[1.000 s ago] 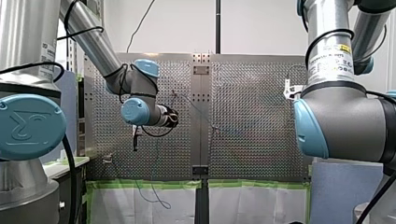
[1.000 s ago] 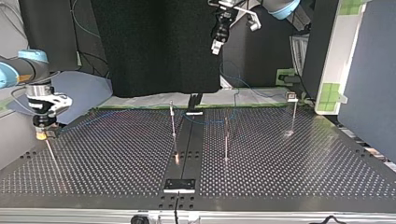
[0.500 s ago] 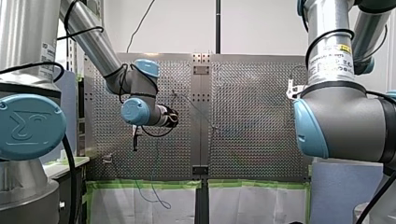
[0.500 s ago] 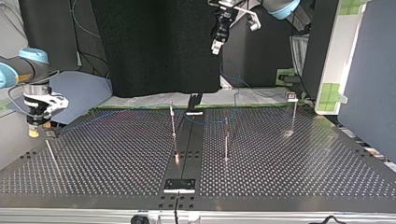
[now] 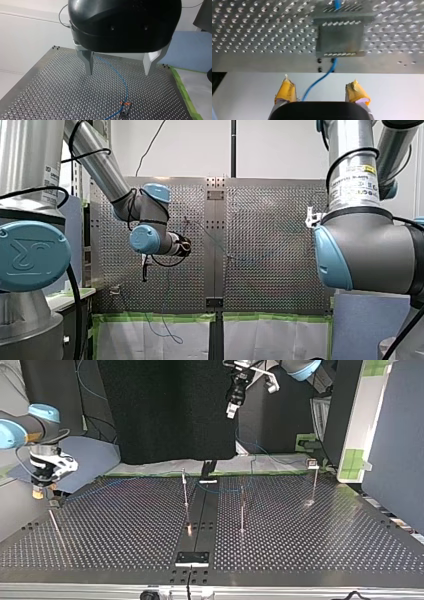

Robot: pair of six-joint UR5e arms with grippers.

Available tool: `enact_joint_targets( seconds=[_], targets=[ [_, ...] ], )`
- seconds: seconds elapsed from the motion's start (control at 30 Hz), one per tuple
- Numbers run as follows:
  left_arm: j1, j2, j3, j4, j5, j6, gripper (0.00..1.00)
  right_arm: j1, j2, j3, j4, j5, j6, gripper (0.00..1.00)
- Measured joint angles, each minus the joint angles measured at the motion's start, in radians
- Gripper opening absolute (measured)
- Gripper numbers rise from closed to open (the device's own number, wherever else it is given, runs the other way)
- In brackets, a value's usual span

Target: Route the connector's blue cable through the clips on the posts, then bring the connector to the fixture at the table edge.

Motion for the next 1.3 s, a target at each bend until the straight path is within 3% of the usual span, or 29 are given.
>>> enact_joint_targets(
  seconds=[0.3, 0.67, 0.93, 1.3],
  targets=[
    [0.0, 0.0, 0.0, 0.001, 0.0, -0.003, 1.0, 0.069, -0.072, 0.074, -0.074, 0.074, -0.021, 0.99],
    [0.0, 0.0, -0.001, 0.006, -0.001, -0.046, 1.0, 0.158, -0.085, 0.154, -0.152, 0.164, -0.078, 0.99],
    [0.0, -0.001, -0.001, 0.054, -0.007, -0.094, 1.0, 0.226, -0.085, 0.162, -0.129, 0.232, -0.089, 0.99],
    [0.008, 0.0, 0.002, 0.097, -0.094, -0.131, 1.0, 0.318, -0.083, 0.162, -0.066, 0.324, -0.068, 0.99]
  ],
)
